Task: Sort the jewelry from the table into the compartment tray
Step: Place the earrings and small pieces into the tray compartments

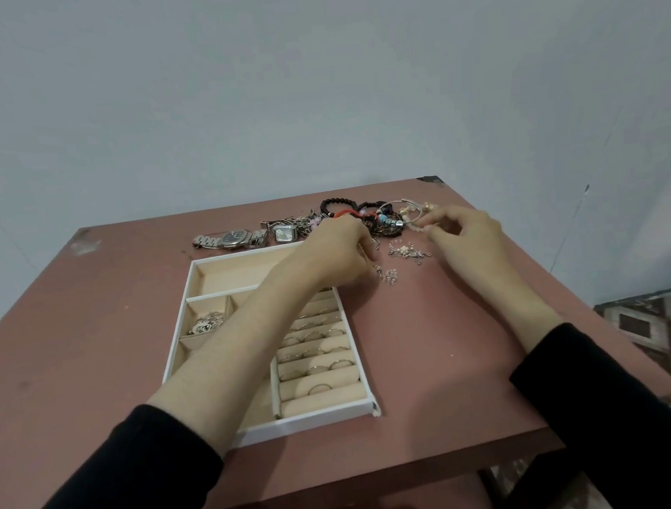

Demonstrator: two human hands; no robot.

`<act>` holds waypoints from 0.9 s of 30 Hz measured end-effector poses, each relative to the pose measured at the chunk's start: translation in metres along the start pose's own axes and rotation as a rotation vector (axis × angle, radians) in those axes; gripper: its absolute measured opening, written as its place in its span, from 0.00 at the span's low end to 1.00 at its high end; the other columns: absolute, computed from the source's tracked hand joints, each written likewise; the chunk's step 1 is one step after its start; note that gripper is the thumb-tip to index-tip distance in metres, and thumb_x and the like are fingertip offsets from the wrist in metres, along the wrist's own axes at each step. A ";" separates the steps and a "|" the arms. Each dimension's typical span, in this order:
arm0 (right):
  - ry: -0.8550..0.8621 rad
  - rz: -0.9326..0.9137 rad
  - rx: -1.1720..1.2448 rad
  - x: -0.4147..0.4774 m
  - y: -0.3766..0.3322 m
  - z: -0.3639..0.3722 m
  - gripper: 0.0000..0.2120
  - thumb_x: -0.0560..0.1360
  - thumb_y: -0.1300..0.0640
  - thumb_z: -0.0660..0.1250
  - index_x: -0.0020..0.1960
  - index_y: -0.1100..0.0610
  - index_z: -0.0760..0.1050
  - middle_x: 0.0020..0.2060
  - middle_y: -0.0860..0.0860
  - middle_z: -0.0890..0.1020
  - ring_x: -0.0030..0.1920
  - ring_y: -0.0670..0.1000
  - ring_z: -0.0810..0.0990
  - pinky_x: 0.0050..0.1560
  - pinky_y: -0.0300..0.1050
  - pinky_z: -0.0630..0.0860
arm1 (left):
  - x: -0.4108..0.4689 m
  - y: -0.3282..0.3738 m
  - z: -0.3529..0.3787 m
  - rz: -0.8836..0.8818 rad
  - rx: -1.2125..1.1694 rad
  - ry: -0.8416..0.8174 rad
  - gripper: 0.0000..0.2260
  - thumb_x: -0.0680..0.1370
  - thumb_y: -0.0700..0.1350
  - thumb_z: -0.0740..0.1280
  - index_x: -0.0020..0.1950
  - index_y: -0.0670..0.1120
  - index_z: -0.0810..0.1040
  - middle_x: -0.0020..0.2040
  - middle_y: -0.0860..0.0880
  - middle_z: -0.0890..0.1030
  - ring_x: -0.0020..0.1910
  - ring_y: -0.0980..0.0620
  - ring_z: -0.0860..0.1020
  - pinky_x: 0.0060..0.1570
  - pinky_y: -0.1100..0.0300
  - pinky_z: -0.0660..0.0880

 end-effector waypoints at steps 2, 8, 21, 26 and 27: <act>-0.011 -0.003 -0.007 0.000 0.000 0.001 0.07 0.73 0.60 0.66 0.43 0.49 0.80 0.32 0.44 0.76 0.34 0.40 0.72 0.36 0.33 0.66 | -0.001 -0.001 -0.002 0.002 -0.027 0.023 0.08 0.71 0.40 0.72 0.49 0.43 0.82 0.41 0.49 0.79 0.41 0.55 0.74 0.35 0.67 0.65; -0.088 -0.001 -0.073 0.003 0.001 0.004 0.07 0.72 0.60 0.66 0.42 0.48 0.78 0.35 0.46 0.78 0.37 0.43 0.74 0.38 0.38 0.68 | -0.009 0.001 -0.020 0.043 -0.143 0.165 0.07 0.73 0.40 0.69 0.37 0.49 0.76 0.31 0.57 0.73 0.32 0.62 0.71 0.28 0.79 0.64; -0.329 -0.070 -0.415 0.014 -0.010 0.015 0.03 0.68 0.51 0.72 0.41 0.46 0.82 0.38 0.44 0.79 0.49 0.50 0.78 0.52 0.49 0.74 | -0.020 -0.003 -0.036 0.013 -0.391 0.324 0.05 0.73 0.40 0.69 0.48 0.44 0.81 0.41 0.48 0.82 0.41 0.55 0.78 0.46 0.65 0.74; -0.291 -0.046 -0.257 0.016 -0.015 0.015 0.04 0.70 0.57 0.71 0.36 0.51 0.80 0.34 0.48 0.80 0.39 0.48 0.77 0.40 0.42 0.70 | -0.026 -0.008 -0.037 0.021 -0.417 0.324 0.02 0.73 0.41 0.68 0.44 0.47 0.79 0.40 0.49 0.82 0.35 0.59 0.77 0.37 0.70 0.71; -0.259 -0.049 -0.212 0.015 -0.017 0.014 0.05 0.70 0.57 0.70 0.36 0.51 0.80 0.33 0.47 0.80 0.37 0.47 0.76 0.40 0.41 0.69 | -0.027 -0.010 -0.038 0.022 -0.429 0.332 0.02 0.73 0.41 0.68 0.43 0.48 0.78 0.41 0.48 0.82 0.36 0.58 0.77 0.38 0.67 0.72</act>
Point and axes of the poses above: each hand's wrist, its own x-axis towards the middle knuckle, its own z-axis out of the palm, y = z × x, the point moved 3 cm from there along x, towards the middle knuckle
